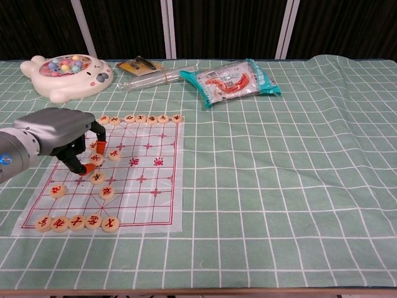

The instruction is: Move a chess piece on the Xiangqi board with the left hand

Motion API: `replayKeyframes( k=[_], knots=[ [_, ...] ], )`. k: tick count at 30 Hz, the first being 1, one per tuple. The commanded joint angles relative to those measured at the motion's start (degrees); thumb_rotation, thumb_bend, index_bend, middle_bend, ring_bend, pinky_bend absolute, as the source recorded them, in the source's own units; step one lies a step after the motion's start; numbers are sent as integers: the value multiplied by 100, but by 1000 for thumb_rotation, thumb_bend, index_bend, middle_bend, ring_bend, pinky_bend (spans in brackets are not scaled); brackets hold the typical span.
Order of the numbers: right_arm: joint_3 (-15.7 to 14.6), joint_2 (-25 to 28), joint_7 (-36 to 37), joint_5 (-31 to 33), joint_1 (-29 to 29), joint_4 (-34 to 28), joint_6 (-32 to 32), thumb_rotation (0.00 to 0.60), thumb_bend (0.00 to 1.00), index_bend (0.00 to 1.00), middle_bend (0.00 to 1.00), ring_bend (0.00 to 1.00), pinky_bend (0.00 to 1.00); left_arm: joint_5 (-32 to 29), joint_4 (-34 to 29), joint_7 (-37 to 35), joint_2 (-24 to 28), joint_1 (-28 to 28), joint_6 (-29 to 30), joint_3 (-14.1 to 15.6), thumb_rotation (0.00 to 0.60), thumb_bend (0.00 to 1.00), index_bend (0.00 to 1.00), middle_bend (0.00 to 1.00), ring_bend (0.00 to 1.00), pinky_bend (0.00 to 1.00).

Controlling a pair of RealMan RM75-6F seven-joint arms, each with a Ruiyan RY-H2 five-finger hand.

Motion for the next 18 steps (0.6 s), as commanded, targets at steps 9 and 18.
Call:
replayKeyframes(
  k=[9,18],
  knots=[
    [6,11,19,14,1,-8,-6,600,367,0,0,0,0,-51,99,83,-115,-29,-91,-50,600,318,516,1000,1000,1000],
    [7,2,19,18,1,-2,-3,600,367,0,0,0,0,-56,100,121,-127,-10,-103,-49,600,317,513,1000,1000,1000]
  ],
)
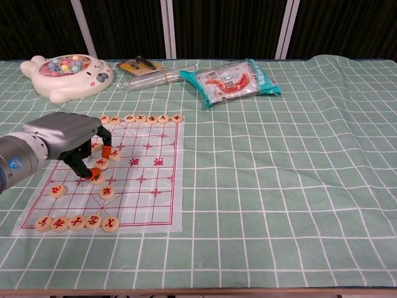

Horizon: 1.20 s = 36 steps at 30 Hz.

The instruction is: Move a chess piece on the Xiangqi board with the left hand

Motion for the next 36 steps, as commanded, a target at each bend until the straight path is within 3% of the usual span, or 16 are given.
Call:
replayKeyframes(
  k=[1,36],
  knots=[
    [0,-8,-3,1,1,0,0,600,367,0,0,0,0,2,3,11,4,4,0,-1,600,317,513,1000,1000,1000],
    [5,-1,20,11,1,-20,-4,600,366,0,0,0,0,-105,-118,180,127,14,10,-31,600,272,472,1000,1000,1000]
  ],
)
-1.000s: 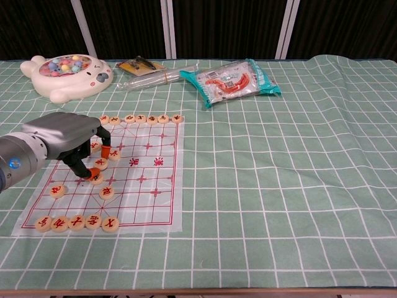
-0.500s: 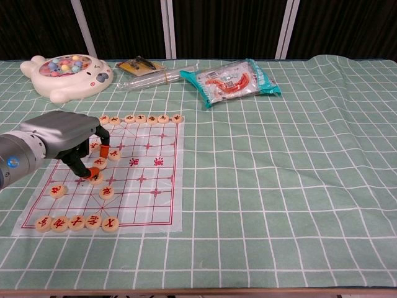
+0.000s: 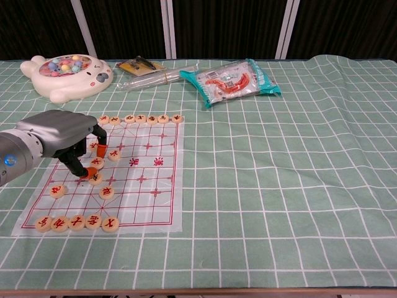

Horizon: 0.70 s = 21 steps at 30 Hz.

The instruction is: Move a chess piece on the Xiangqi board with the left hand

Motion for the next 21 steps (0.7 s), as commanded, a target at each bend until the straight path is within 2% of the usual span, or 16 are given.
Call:
replayKeyframes(
  k=[1,16,21],
  knots=[
    [-1,-1,-4,-3,0,2,1,600,367,0,0,0,0,-8,-5,-3,6,3,-3,-1,600,271,470,1000,1000,1000],
    [0,13,12,19,-1,-17,-13,600,366,0,0,0,0,-21,-48,-22,42,8,-2,-18,600,245,441,1000,1000,1000],
    [2,9,11,18,-1,-8,-8,600,366,0,0,0,0,147,-201,-148,127,51,106,-47,600,244,441,1000,1000,1000]
  ],
)
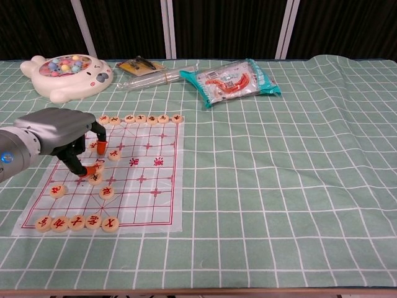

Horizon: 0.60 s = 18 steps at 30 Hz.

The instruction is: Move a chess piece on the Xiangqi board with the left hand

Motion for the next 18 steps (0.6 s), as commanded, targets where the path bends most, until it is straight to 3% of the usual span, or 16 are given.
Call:
replayKeyframes(
  k=[1,6,8,10,15,18],
  knots=[
    [-1,0,-3,-5,1,4,1,600,366,0,0,0,0,166,-150,-122,85,46,106,-24,600,244,441,1000,1000,1000],
    [-2,-8,-11,-13,4,19,4,600,366,0,0,0,0,639,-525,-496,323,221,386,-26,600,241,425,1000,993,1000],
    [-4,-8,-20,-22,1,16,16,600,366,0,0,0,0,884,-662,-670,454,324,507,25,600,238,392,963,948,980],
    [-4,-11,-32,-24,0,22,24,600,366,0,0,0,0,1158,-751,-839,587,443,644,108,600,236,332,859,854,905],
    [-8,-18,-70,-48,-1,45,49,600,366,0,0,0,0,1783,-925,-1194,948,815,1055,414,600,195,87,398,446,504],
    [-9,-31,-98,-64,-1,65,70,600,366,0,0,0,0,2222,-931,-1464,1201,1120,1380,667,600,136,16,208,250,326]
  ],
)
